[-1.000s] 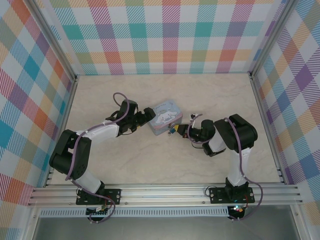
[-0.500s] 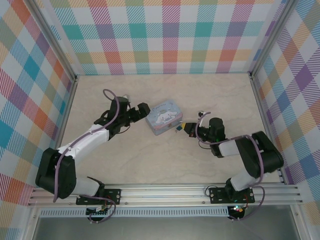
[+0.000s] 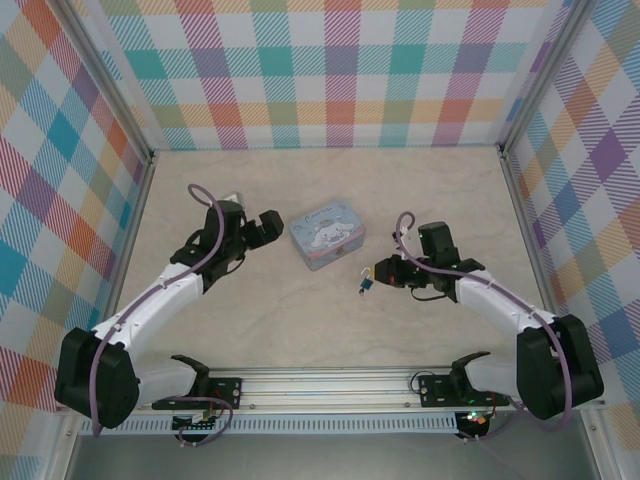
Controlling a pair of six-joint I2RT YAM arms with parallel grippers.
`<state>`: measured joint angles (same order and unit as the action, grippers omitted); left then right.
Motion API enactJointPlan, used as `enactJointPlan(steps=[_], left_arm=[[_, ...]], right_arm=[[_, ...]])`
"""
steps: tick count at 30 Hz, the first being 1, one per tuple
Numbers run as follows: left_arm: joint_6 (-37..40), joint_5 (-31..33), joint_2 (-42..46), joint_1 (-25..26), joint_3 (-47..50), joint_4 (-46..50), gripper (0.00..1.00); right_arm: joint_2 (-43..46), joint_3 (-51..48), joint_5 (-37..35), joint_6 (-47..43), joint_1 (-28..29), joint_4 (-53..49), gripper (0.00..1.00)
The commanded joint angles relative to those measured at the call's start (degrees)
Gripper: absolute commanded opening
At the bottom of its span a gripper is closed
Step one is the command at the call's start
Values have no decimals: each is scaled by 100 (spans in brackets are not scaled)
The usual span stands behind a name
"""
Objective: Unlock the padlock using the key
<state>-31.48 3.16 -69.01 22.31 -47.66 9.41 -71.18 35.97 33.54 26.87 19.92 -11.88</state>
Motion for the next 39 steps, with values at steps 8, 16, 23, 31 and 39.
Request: enactJointPlan(steps=[8,16,23,31,39], left_arm=[[288,53,108,-112,35,199,100],[179,35,245,-121,193,134,100],[195,84,346,-121,223,192,100],[398,300,467,-173,47,363,100],[639,859,587,-446,-3,546,100]], right_arm=[[-1248,183,276,223,3,-651,0],[-1690,301,107,232,3,-361,0],[-1831,317,16,223,3,-172,7],[-935,367,-890,-100,-36,-520,33],[77,571,-2215,-673,-366,-769,44]])
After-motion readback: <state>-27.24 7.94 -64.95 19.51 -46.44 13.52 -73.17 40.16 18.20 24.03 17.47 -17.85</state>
